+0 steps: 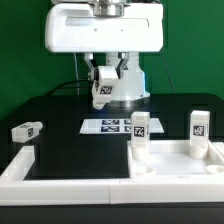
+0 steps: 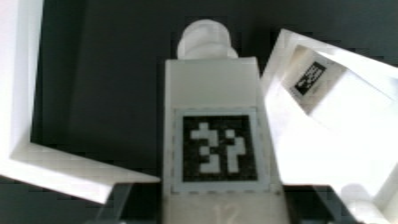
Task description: Assemble square table
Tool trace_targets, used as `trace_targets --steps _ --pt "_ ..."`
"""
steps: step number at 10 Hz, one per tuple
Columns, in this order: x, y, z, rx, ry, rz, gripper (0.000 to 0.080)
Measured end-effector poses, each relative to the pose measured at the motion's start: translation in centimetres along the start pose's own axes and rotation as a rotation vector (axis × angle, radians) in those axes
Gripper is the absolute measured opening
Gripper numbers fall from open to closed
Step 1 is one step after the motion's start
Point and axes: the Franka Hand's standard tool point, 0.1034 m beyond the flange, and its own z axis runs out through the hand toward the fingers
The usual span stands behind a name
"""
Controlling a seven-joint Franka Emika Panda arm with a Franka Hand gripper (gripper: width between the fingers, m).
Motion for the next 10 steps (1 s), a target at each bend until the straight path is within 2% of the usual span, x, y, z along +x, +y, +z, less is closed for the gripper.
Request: trace_targets --steps 1,2,3,4,5,6,7,10 --pt "2.0 -1.3 -0.4 -0.001 0.080 0.049 0.0291" --pt "4.6 -3.4 -0.7 0.012 0.161 0.091 0.0291" --pt "6.8 -4.6 -0.7 0.019 0.255 0.146 0.0291" --pt "8.0 -6.0 -0.2 0.016 0.298 0.173 0.0291" --pt "8.9 -6.7 0.0 -0.013 0.370 0.161 0.0291" --pt "8.5 -5.5 -0.1 -0.062 0.431 0.135 0.0291" --pt "8.1 -5.3 0.2 -0.064 0.427 0.144 0.0291" --pt "8.1 -5.4 0.3 -0.062 0.423 0.142 0.0291"
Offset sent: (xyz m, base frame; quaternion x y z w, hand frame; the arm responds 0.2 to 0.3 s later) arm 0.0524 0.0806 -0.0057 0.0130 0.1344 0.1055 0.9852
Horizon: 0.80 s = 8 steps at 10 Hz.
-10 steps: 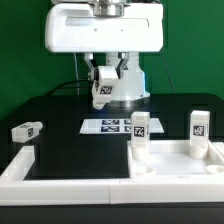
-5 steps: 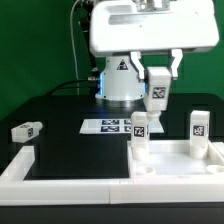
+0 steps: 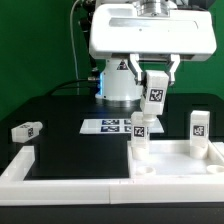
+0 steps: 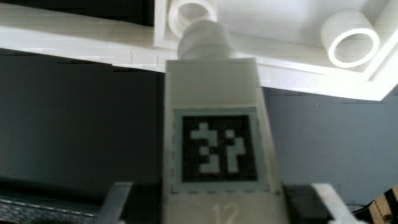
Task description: Assemble square table
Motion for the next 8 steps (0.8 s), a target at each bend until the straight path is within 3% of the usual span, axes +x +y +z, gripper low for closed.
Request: trace_targets --steps 1,3,4,5,6,8 --pt "-0.1 -0.4 0.2 -0.001 0.006 0.009 0.0291" --pt "-1.1 -3.8 2.5 0.012 0.043 0.019 0.0291" --pt "-0.1 -6.0 3.7 0.035 0.069 0.053 0.0291" --pt "2.1 -7.8 3.6 0.064 0.096 0.078 0.0291" --pt "3.8 -8.7 2.7 0.085 0.102 0.110 0.0291" --pt "3.2 -8.3 3.0 0.077 0.100 0.100 0.0291"
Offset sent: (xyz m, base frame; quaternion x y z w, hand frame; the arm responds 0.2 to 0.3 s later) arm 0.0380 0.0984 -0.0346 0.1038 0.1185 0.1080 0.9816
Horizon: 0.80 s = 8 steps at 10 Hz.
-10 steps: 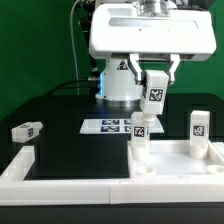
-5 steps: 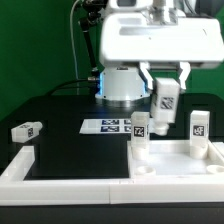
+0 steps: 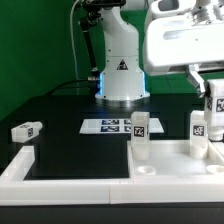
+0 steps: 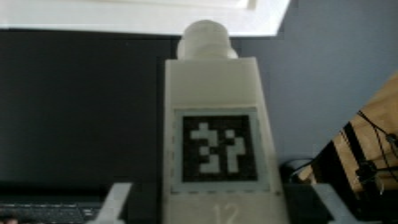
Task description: Assemble square table
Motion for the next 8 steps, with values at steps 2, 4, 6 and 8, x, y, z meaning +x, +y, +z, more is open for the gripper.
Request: trace_targets --steps 2,4,6,8 --pt "0.0 0.0 0.0 0.000 -0.001 0.000 0.0291" --pt "-0.7 1.6 0.3 -0.016 0.016 -0.025 0.0291" --pt "-1.9 1.1 1.5 -0.002 0.003 -0.011 0.0291" --pt "-2.5 1.1 2.4 -0.005 0.001 -0.009 0.0291"
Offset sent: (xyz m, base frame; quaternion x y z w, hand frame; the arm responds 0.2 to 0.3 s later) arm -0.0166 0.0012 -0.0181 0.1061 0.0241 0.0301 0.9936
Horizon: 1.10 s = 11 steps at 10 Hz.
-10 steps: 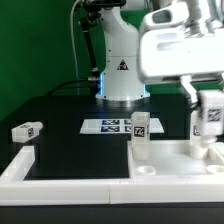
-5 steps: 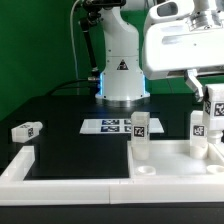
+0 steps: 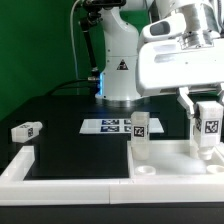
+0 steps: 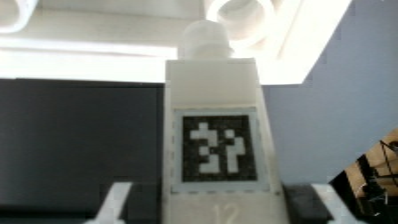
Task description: Assemble square table
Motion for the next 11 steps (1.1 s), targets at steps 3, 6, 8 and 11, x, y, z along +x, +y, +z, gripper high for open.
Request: trace_targets --steps 3,6,8,11 --pt "-0.6 -1.3 1.2 0.009 0.000 -0.011 0.0291" --pt "-0.7 -2.4 2.1 0.021 -0.008 -0.013 0.0291" --pt "-1.0 -2.2 2.3 0.018 -0.012 -0.014 0.0291" --pt "-1.2 -2.2 2.4 0.018 -0.016 -0.014 0.0368"
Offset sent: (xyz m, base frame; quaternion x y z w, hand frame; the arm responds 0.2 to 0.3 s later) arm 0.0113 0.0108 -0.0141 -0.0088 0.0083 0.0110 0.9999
